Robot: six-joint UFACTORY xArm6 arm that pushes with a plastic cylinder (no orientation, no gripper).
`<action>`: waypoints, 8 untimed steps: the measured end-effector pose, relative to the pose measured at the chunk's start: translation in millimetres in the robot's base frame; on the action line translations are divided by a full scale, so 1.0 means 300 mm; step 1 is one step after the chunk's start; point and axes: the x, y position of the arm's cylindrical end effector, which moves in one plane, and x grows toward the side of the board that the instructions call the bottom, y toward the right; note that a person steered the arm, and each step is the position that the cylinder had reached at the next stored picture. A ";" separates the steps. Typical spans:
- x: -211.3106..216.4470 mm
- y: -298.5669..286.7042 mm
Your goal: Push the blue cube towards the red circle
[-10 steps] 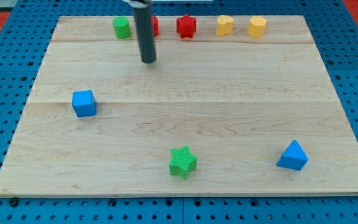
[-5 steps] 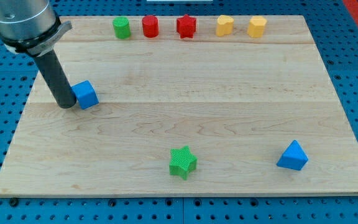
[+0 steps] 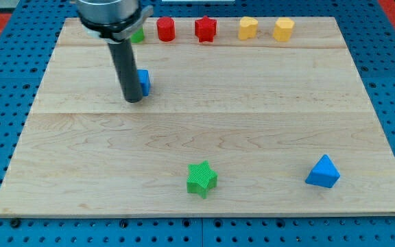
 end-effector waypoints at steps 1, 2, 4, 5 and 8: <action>-0.010 0.040; -0.017 -0.067; -0.039 -0.127; -0.029 0.030; -0.086 0.048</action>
